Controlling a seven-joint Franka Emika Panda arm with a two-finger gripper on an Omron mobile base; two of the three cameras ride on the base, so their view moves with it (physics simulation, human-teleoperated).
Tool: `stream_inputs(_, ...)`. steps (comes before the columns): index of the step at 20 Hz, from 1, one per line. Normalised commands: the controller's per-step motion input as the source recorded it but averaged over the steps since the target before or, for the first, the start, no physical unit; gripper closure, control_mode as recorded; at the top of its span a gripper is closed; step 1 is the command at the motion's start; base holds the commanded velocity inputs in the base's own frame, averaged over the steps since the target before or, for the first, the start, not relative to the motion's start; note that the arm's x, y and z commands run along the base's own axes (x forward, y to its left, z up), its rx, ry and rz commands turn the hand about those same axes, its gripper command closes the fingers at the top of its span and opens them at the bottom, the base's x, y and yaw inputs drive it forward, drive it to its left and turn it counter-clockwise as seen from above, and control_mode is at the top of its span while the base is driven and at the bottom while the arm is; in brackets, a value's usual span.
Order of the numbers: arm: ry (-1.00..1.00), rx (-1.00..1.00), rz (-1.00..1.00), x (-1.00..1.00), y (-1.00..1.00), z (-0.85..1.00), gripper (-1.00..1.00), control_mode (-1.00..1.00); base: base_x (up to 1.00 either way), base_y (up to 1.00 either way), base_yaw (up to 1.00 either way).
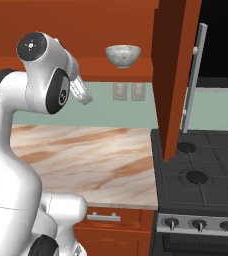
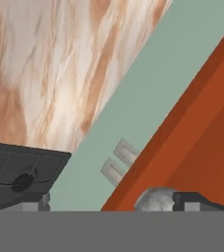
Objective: Take the smaller bowl and place it next to the appetizer plate on the dining counter , and place the larger bowl next to the plate with cooked food.
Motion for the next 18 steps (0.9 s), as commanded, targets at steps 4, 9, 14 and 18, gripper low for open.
stream_inputs(4,-0.06,-0.16,0.28,0.24,-0.23,-0.27,-1.00,-1.00,0.00,0.00,0.00)
stream_inputs(9,-0.12,-0.18,0.28,0.20,-0.14,-0.01,-1.00,-1.00,0.00,0.00,0.00)
stream_inputs(14,-0.10,-0.25,0.08,0.10,0.01,0.08,-1.00,-1.00,0.00,0.00,0.00)
stream_inputs(18,0.00,-0.22,0.00,0.24,0.11,0.13,-1.00,-1.00,0.00,0.00,0.00)
